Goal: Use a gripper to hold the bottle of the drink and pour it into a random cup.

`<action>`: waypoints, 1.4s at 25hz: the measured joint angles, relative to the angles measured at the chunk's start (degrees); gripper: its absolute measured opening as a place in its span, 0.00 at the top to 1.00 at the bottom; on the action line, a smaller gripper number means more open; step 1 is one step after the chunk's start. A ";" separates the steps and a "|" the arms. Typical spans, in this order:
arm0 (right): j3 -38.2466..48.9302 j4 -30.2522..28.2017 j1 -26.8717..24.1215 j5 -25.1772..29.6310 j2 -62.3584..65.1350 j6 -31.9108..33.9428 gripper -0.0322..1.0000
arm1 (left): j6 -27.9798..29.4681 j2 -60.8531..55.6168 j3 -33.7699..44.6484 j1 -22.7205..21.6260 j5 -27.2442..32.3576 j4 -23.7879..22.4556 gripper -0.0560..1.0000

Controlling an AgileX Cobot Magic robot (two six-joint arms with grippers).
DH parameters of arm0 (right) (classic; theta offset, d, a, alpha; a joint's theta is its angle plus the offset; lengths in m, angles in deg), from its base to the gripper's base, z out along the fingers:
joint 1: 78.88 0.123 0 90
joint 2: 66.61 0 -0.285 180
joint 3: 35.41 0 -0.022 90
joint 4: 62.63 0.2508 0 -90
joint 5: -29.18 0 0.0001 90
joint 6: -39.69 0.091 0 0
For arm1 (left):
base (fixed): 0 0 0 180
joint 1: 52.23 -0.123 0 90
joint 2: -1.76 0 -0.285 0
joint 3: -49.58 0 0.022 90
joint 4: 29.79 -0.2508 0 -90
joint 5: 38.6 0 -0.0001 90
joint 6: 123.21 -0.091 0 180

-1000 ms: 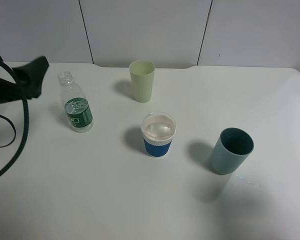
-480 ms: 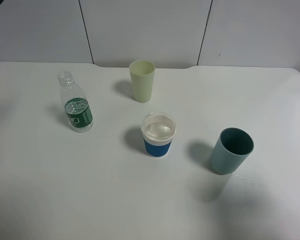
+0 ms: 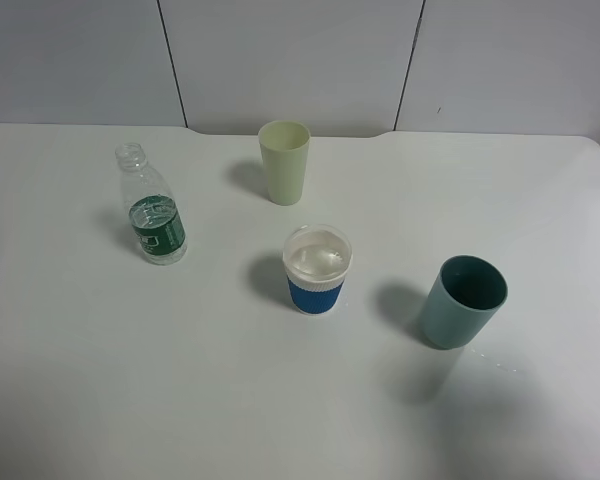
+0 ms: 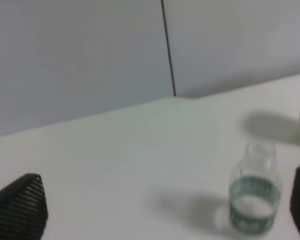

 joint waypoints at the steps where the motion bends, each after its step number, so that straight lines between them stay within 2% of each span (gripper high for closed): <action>1: 0.00 0.00 0.00 0.00 0.00 0.00 0.35 | -0.23 -1.67 0.00 0.00 1.65 -0.06 0.02; 4: 0.00 0.00 0.00 0.00 0.00 0.00 0.35 | -0.42 -6.03 -0.01 0.00 5.45 0.00 0.02; 11: 0.00 0.00 0.00 0.00 0.00 0.00 0.35 | -0.42 -10.59 -0.31 -0.75 6.85 0.52 0.02; 19: 0.00 0.00 0.00 0.00 0.00 0.00 0.35 | -0.42 -10.67 -0.31 -12.51 11.23 3.72 0.02; 21: 0.00 0.00 0.00 0.00 0.00 0.00 0.35 | -0.42 -10.67 -0.31 -13.93 12.82 4.28 0.02; 27: 0.00 0.00 0.00 0.00 0.00 0.00 0.35 | -0.42 -12.03 -0.31 -14.29 18.49 5.74 0.02; 32: 0.00 0.00 0.00 0.00 0.00 0.00 0.35 | -0.42 -18.58 -0.31 -14.29 19.49 6.15 0.02; 35: 0.00 0.00 0.00 0.00 0.00 0.00 0.35 | -0.42 -22.98 -0.35 -14.29 22.71 6.33 0.02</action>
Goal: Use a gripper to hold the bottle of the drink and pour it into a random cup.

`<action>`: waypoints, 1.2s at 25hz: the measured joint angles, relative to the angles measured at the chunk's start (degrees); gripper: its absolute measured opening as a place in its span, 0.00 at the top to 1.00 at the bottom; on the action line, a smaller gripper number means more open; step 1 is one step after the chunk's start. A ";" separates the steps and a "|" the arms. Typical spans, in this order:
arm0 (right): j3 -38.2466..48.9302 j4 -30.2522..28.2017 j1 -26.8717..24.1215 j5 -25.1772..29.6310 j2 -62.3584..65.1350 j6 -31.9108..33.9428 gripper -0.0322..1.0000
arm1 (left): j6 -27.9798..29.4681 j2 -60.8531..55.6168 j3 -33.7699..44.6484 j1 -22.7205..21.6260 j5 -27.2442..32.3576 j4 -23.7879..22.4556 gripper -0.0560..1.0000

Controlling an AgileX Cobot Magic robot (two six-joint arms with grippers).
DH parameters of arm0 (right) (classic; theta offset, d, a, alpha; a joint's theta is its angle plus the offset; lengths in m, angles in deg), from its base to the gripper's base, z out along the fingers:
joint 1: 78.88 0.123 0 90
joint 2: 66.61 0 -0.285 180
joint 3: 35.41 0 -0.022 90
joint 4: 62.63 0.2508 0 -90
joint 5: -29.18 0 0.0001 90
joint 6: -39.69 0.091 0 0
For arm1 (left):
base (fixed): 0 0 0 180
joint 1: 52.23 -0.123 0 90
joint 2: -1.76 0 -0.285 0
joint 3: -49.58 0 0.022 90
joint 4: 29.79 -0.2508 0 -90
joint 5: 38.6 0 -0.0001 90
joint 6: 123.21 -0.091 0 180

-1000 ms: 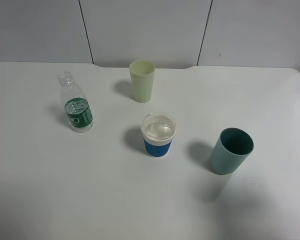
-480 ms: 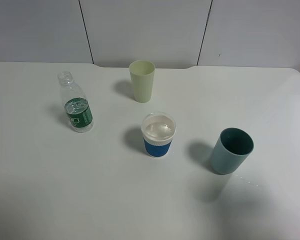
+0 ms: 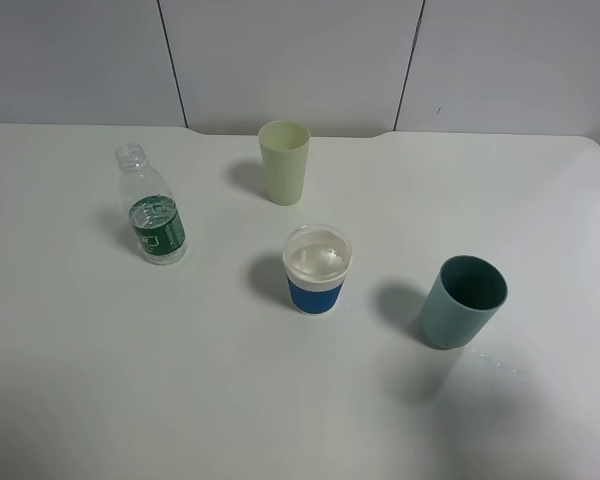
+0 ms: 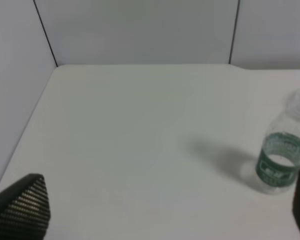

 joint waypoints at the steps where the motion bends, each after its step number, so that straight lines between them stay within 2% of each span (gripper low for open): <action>1: 0.00 0.00 0.00 0.00 0.00 0.00 0.35 | 0.00 -1.30 0.00 0.00 1.34 0.00 0.02; 6: 0.00 0.00 0.00 0.00 0.00 0.00 0.35 | 0.00 -7.38 0.00 0.00 5.47 0.00 0.02; 14: 0.00 0.00 0.00 0.00 0.00 0.00 0.35 | 0.00 -7.58 0.49 0.00 12.18 0.00 0.02; 21: 0.00 0.00 0.00 0.00 0.00 0.00 0.35 | 0.00 -7.64 6.12 0.00 11.94 0.00 0.02; 30: 0.00 0.00 0.00 0.00 0.00 0.00 0.35 | 0.46 -7.64 6.39 0.00 11.01 -0.21 0.02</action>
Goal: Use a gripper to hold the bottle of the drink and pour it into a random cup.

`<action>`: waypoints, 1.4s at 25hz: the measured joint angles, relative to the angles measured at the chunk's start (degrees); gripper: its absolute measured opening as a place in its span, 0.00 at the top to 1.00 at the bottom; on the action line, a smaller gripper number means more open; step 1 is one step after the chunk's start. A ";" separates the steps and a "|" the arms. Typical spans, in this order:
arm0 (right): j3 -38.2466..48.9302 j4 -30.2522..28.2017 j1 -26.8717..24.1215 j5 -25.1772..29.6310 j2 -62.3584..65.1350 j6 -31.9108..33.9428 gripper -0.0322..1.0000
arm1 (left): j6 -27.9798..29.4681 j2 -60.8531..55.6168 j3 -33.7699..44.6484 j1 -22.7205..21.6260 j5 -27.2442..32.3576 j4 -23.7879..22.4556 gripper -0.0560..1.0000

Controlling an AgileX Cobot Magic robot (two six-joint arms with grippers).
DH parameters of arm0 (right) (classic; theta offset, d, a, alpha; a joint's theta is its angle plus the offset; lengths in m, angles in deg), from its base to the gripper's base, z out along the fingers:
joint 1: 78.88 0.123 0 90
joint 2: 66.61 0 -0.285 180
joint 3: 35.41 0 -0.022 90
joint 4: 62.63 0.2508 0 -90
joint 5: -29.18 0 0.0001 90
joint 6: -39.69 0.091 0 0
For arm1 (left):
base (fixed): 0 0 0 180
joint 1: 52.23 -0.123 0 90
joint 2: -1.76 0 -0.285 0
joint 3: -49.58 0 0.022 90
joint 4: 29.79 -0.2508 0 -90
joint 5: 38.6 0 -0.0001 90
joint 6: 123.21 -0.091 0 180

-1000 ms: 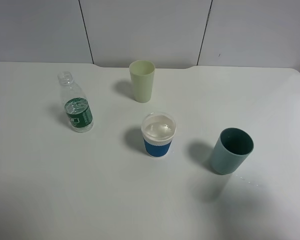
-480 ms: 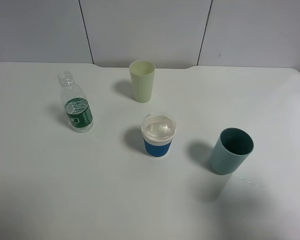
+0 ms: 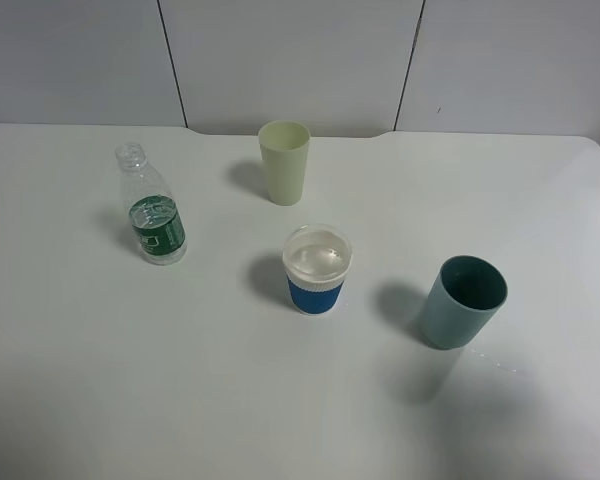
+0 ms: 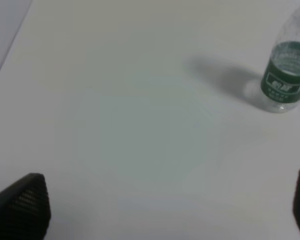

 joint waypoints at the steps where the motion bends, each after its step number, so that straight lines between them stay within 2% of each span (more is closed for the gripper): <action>1: 0.00 0.00 0.00 0.00 0.00 0.00 0.35 | 0.06 0.00 0.00 0.00 0.00 -0.06 0.02; 35: 0.00 0.00 0.00 0.00 0.00 0.00 0.35 | 0.24 0.00 0.00 0.00 -0.05 -0.22 0.02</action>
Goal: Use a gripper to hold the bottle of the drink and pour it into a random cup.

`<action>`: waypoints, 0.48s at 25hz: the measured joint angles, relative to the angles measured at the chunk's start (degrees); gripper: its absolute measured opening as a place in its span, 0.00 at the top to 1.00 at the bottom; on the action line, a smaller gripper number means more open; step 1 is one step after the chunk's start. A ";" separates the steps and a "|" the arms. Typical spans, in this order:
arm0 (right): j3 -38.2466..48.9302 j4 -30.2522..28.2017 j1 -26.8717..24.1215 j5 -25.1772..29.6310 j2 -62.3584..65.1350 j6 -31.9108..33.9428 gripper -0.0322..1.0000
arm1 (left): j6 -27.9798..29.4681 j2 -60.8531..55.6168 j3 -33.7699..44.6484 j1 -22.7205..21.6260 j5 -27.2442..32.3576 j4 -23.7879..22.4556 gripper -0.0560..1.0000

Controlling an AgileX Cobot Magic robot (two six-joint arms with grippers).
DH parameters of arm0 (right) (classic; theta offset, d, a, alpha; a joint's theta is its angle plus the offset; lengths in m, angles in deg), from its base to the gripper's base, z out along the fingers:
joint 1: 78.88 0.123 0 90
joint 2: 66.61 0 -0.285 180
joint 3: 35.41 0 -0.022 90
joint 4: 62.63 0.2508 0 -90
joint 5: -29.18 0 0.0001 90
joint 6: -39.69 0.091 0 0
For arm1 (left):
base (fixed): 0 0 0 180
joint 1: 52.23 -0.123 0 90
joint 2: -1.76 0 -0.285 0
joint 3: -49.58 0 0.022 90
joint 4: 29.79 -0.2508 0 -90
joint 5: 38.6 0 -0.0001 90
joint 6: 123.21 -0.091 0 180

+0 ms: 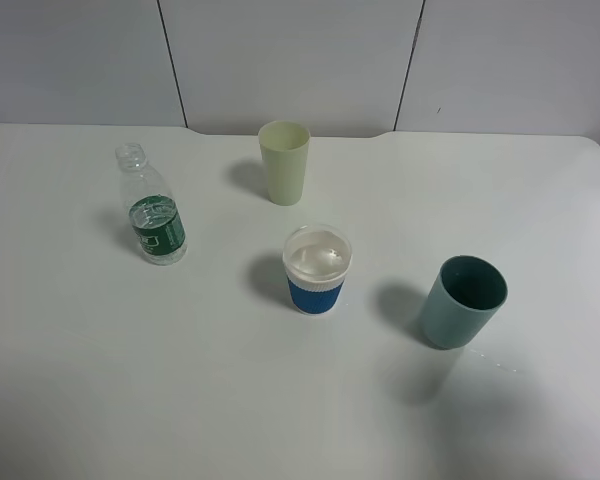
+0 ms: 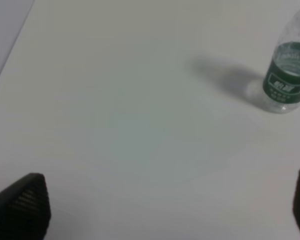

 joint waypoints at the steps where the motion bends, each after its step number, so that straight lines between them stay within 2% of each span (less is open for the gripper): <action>1: 0.00 0.00 0.00 0.00 0.00 0.00 0.35 | 0.00 0.00 0.00 0.00 0.00 0.00 0.02; 12: 0.00 0.00 0.00 0.00 0.00 0.00 0.35 | 0.00 0.00 0.00 0.00 0.00 0.00 0.02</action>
